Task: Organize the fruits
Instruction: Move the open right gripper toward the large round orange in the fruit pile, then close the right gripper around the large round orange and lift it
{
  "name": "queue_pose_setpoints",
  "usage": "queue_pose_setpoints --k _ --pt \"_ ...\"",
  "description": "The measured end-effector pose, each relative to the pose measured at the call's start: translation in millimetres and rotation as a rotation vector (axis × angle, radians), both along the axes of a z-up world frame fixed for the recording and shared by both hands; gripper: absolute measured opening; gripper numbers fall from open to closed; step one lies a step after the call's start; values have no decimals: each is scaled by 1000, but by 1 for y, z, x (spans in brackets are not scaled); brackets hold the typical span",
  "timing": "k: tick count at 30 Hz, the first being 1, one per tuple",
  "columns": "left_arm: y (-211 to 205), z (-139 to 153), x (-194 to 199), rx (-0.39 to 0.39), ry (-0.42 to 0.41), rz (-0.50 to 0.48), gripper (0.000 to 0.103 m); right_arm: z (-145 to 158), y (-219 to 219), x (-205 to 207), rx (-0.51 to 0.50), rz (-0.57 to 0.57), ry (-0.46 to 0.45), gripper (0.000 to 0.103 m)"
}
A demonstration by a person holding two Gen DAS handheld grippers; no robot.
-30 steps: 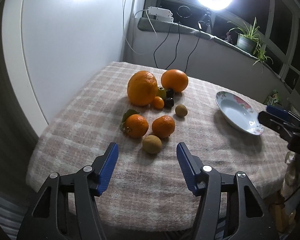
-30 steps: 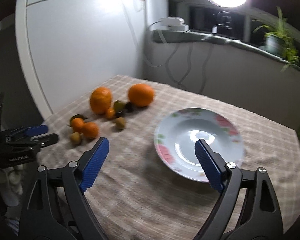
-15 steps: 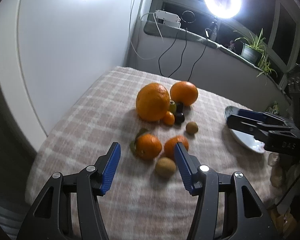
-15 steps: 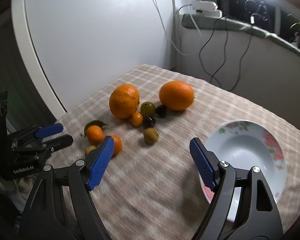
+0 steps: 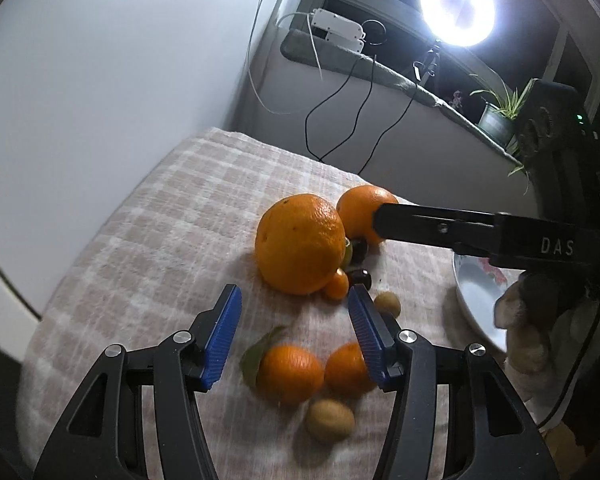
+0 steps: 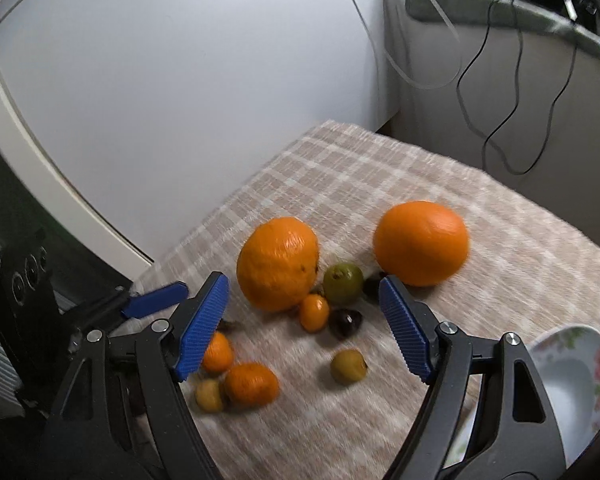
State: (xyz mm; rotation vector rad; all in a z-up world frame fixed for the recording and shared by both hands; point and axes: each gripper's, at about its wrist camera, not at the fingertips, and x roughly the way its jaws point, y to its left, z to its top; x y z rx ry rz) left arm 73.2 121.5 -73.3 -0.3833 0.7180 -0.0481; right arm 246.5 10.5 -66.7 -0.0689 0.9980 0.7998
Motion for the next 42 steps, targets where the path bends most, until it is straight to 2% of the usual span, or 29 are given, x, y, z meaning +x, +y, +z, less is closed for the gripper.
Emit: queue_pose_setpoints --k 8,9,11,18,25,34,37,42 --pt "9 -8 26 -69 33 -30 52 -13 25 24 27 31 110 81" --pt "9 -10 28 -72 38 -32 52 -15 26 26 27 31 123 80" --pt "10 -11 32 -79 44 -39 52 -19 32 29 26 40 148 69" --pt "6 -10 37 -64 42 -57 52 -31 33 42 34 34 219 62" --pt "4 -14 44 -57 57 -78 52 -36 39 41 2 59 236 62" --pt "5 -17 48 -34 64 -59 54 -40 45 36 -23 38 244 62" --pt "7 -18 47 -44 62 -40 54 -38 43 35 -6 30 252 59" --pt "3 -20 47 6 55 -46 54 -41 44 37 -13 20 264 58"
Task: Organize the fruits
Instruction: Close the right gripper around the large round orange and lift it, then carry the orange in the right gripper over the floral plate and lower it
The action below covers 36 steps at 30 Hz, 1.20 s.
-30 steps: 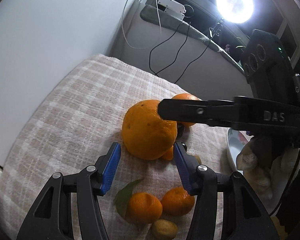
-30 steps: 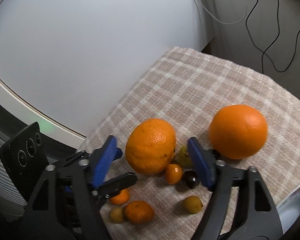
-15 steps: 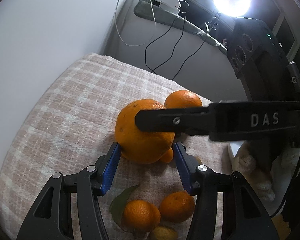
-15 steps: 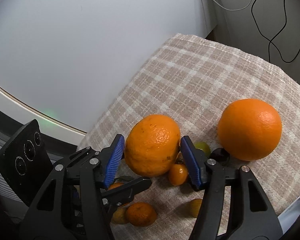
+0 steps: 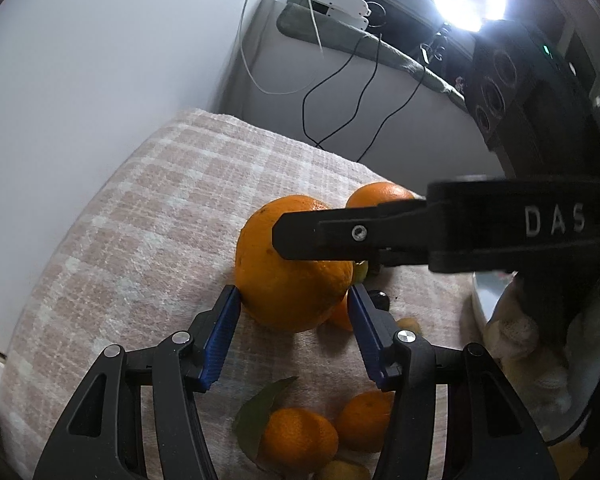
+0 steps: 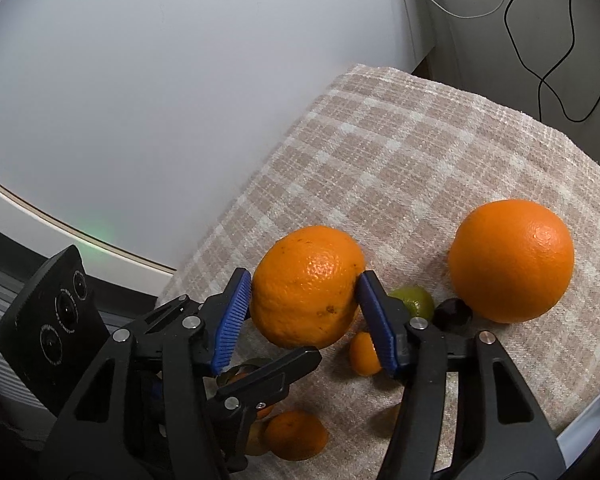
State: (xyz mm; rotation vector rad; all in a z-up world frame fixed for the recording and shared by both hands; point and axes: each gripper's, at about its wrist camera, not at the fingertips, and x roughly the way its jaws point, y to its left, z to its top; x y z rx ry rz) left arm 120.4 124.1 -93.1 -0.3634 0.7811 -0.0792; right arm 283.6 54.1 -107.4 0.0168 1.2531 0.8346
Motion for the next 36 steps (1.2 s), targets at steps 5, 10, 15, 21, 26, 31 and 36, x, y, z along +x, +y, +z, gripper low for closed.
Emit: queue_pose_setpoints --k 5,10,15,21,26,31,36 --pt "3 2 -1 -15 -8 22 54 1 2 0 -11 -2 -12 58" --pt "3 5 -5 -5 -19 30 54 2 0 -2 1 0 -9 58" --pt "-1 14 -11 15 -37 30 54 12 -3 -6 13 3 -18 58" --pt "-12 28 -20 23 -64 15 54 31 -15 -14 22 -2 -40 58" --pt "-30 41 -27 34 -88 -7 54 50 -32 -27 30 -18 -59 58" --pt "-52 55 -34 44 -116 -37 54 73 -56 -43 45 -48 -85 58" --pt "-80 62 -35 38 -129 -87 54 87 -87 -56 31 -86 -110 58"
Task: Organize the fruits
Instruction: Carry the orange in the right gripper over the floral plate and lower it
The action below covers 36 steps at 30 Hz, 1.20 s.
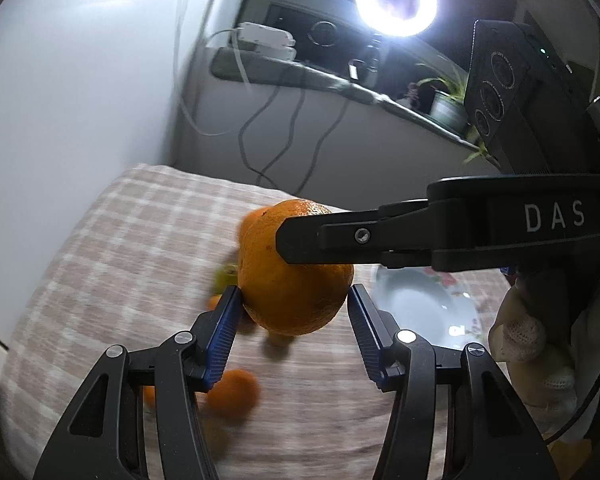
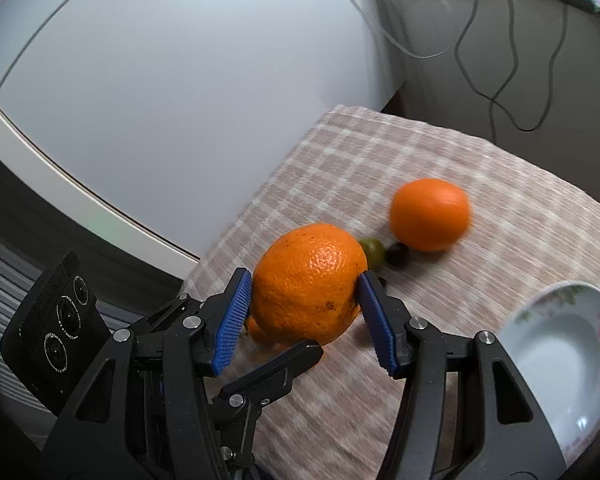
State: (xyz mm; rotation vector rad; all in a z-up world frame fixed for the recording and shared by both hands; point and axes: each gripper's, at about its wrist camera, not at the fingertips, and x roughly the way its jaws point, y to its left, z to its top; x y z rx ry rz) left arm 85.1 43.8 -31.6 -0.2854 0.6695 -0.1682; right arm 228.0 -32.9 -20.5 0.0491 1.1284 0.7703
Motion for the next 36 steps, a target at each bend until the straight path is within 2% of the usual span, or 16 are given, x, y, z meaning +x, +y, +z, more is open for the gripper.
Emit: queue_pose_setpoints --k 12,22,30,36 --pt "-76 -4 14 -50 4 -138 54 7 -95 -10 -49 -147 -11 58" --pt "-137 -20 33 -96 62 -255 54 -3 -165 -13 -121 -268 8 58" --pt "-160 -33 43 -106 111 -312 54 -19 -194 -8 -144 -333 50 58" --pt "-162 -38 52 -95 138 -322 54 -31 -195 -1 -165 -347 71 58"
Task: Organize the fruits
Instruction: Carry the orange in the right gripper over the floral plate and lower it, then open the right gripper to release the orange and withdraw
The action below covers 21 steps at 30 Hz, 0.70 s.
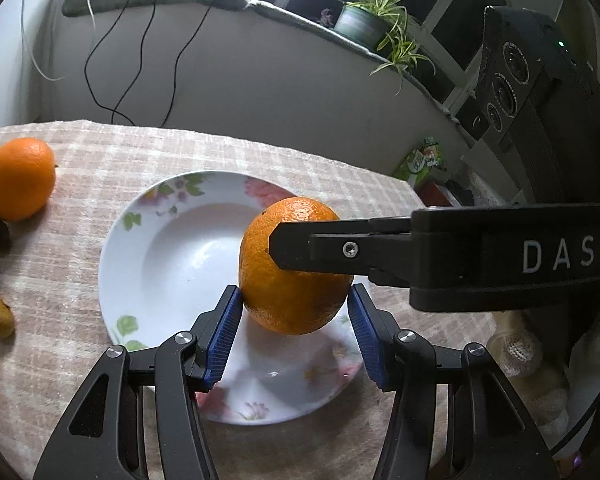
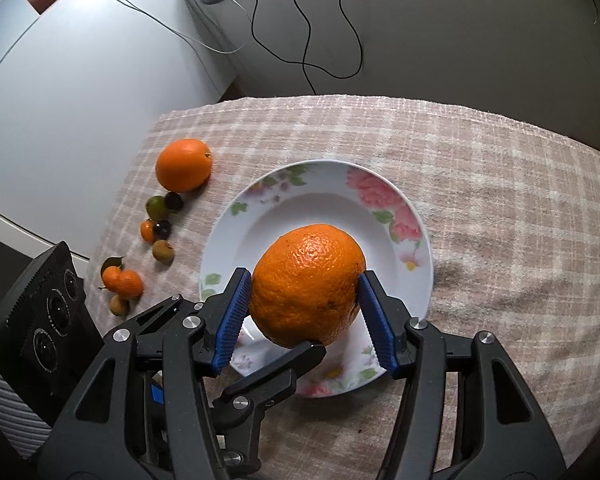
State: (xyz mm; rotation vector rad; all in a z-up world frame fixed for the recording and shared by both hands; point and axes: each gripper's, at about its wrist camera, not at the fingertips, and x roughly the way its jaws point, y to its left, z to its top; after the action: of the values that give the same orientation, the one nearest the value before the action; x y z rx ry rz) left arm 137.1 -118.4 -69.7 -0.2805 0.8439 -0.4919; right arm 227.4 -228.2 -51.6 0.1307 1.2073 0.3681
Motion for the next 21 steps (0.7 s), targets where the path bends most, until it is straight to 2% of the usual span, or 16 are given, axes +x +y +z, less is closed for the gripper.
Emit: queue_pose_setpoints --k 6,11,15,21 --pt "-4 7 10 46 -31 11 54 -4 11 6 -33 4 -10 58" --pt "7 19 9 135 -95 59 55 2 16 14 54 7 -7 58" --pt "22 21 3 173 -120 88 55 0 17 19 69 -10 -16 58" --pt "43 19 -8 173 -123 114 55 1 16 17 73 -17 -45 59"
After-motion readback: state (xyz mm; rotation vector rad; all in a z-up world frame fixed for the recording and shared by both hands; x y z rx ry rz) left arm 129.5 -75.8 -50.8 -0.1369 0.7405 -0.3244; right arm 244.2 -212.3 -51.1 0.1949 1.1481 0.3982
